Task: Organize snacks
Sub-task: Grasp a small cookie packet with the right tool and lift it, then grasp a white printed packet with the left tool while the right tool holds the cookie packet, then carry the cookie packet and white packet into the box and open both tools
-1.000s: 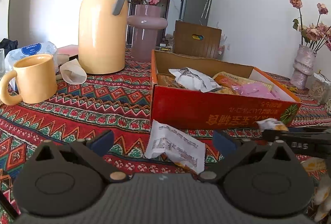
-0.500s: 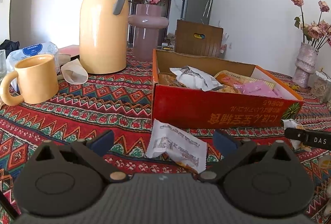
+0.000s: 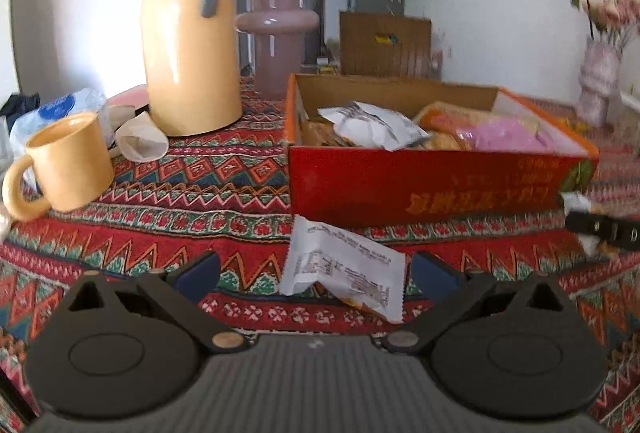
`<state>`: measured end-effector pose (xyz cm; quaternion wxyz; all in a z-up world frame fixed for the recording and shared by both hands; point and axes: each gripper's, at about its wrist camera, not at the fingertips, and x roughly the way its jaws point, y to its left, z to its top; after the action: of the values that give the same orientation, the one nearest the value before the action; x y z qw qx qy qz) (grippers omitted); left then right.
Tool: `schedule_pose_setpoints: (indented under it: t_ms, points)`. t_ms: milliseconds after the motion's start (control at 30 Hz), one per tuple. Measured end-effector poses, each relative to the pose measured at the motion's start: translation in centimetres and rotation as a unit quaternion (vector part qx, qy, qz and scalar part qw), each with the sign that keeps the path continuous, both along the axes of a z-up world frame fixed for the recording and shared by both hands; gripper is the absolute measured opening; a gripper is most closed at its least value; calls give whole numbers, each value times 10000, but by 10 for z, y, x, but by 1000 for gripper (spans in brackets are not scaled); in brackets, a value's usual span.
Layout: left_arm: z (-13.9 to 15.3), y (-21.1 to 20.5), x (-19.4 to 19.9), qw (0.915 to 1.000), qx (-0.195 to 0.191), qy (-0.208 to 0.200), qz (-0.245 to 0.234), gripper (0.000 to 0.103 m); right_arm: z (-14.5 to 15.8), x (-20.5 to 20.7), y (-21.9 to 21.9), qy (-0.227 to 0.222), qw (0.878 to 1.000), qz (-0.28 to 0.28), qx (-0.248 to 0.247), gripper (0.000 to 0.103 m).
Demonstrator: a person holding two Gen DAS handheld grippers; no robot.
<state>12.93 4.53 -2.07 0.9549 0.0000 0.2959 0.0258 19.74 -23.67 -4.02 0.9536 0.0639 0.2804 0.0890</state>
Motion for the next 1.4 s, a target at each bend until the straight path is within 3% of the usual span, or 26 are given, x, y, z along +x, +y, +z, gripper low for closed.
schedule_pose_setpoints:
  t_ms: [300,467,600,667,867,1400]
  points:
    - [3,-22,28,9958,435,699,-395,103,0,-1,-2,-32,9999,27,96,38]
    - [-10,-24,45,9922,463,1063,-461,91,0,-2,-3,-44,9999,44,132,38]
    - [-12,-16,47,9924,193,1084,-546,85,1,-2,-3,-52,9998,58,155,38]
    - [-13,-10,44,9923,-27,1089,-587,76,0,-2,-3,-59,9998,67,166,38]
    - [-9,-9,33,9932,-163,912,-705,53,0,-2,-3,-63,9998,69,167,38]
    - [5,-14,5,9963,-291,438,-683,47,3,-5,-3,-138,9997,72,179,38]
